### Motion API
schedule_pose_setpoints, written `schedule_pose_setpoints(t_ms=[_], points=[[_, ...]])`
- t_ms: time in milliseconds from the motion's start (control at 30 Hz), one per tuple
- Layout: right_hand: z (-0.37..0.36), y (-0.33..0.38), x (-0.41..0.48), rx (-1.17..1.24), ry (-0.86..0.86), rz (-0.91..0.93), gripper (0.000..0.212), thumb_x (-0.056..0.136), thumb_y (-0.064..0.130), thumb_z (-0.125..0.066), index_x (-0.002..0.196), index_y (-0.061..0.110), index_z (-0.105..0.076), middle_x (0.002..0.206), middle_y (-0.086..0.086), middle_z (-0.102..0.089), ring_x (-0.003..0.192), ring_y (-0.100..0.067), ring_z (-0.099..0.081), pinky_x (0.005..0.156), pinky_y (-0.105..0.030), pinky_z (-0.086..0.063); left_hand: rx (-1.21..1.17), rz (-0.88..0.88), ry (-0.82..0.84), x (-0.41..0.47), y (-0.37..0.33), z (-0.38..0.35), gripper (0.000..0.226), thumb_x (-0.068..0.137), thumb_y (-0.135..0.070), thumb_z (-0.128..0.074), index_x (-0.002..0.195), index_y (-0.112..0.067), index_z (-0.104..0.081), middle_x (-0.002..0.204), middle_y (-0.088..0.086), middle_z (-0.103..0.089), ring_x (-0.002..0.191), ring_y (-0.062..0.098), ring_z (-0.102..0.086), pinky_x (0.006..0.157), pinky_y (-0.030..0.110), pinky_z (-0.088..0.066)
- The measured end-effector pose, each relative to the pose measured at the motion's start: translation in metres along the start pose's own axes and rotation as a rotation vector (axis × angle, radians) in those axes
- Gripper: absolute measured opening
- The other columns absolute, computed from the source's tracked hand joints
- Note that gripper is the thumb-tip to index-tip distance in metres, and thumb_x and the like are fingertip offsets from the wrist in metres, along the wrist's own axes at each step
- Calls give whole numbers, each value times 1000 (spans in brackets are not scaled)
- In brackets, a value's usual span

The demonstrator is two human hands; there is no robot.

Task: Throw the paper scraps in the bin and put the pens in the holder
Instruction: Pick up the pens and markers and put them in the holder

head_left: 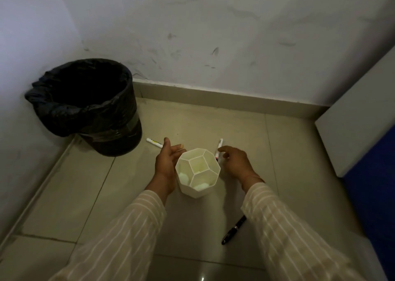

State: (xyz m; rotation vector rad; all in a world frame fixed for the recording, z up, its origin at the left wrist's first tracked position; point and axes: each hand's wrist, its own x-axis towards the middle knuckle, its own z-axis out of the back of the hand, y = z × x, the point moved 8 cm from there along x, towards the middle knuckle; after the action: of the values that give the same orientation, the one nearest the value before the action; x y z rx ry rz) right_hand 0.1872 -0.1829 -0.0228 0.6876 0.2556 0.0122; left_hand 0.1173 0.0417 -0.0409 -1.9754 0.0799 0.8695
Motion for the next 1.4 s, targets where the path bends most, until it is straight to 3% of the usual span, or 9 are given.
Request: schedule_pose_setpoints(t_ms=[167, 267, 433, 667, 767, 967, 1200, 1300, 1400], points=[[-32, -2, 4, -322, 264, 40, 29, 95, 33, -53, 119, 32, -70, 104, -6, -52, 104, -37, -62, 93, -35, -48, 14, 11, 2, 2, 5, -3, 68, 98, -64, -49, 116, -3, -72, 112, 17, -76, 99, 30, -72, 82, 39, -57], [-27, -13, 8, -333, 157, 24, 17, 91, 26, -55, 101, 15, -64, 102, -17, -58, 97, -41, -65, 83, -37, -52, 13, 3, -11, 6, 10, 1, 64, 97, -65, -52, 107, -5, -74, 109, 15, -76, 97, 29, -71, 83, 39, -56], [2, -22, 10, -465, -46, 70, 23, 97, 31, -59, 113, 14, -62, 112, -19, -58, 100, -40, -64, 78, -41, -54, 6, -4, 19, 9, 11, -1, 67, 97, -65, -51, 114, -5, -72, 109, 15, -76, 95, 27, -72, 77, 37, -55], [94, 60, 0, 377, -515, 145, 21, 99, 35, -62, 108, 16, -62, 101, -4, -71, 87, -22, -67, 73, -32, -53, -29, -3, 7, 14, 11, -4, 69, 92, -68, -55, 111, -4, -73, 110, 17, -76, 101, 34, -73, 97, 47, -58], [68, 87, 4, 686, -329, 97, 17, 98, 32, -65, 106, 16, -65, 91, -3, -74, 79, -19, -73, 75, -46, -65, -8, -11, 0, 17, 9, -4, 70, 89, -71, -55, 108, -7, -76, 105, 15, -80, 108, 37, -73, 103, 53, -55], [14, 91, -2, 246, -144, 103, 19, 90, 32, -74, 95, 13, -73, 87, 3, -69, 81, -17, -63, 75, -25, -43, 32, -25, 3, 11, 8, -5, 69, 91, -71, -52, 107, -9, -76, 107, 14, -80, 105, 35, -74, 102, 53, -55], [52, 55, -11, 754, -171, -80, 22, 87, 20, -80, 103, 6, -75, 94, -12, -77, 78, -23, -72, 64, -34, -63, 33, -22, 12, 11, 5, -3, 69, 92, -72, -50, 108, -10, -76, 109, 13, -79, 108, 35, -73, 102, 53, -55], [76, 22, -19, 436, -73, -177, 16, 85, 13, -79, 93, 0, -74, 92, -21, -78, 65, -25, -71, 60, -37, -62, 22, -20, 16, 11, 3, -6, 68, 92, -72, -50, 108, -10, -75, 113, 14, -78, 109, 36, -72, 98, 50, -57], [58, -31, -46, -45, 293, -385, 22, 85, 19, -82, 87, -2, -74, 83, -20, -77, 63, -29, -71, 65, -41, -63, 22, -8, 23, 10, 4, -9, 68, 91, -72, -51, 107, -10, -75, 114, 13, -77, 108, 36, -73, 97, 50, -57]])
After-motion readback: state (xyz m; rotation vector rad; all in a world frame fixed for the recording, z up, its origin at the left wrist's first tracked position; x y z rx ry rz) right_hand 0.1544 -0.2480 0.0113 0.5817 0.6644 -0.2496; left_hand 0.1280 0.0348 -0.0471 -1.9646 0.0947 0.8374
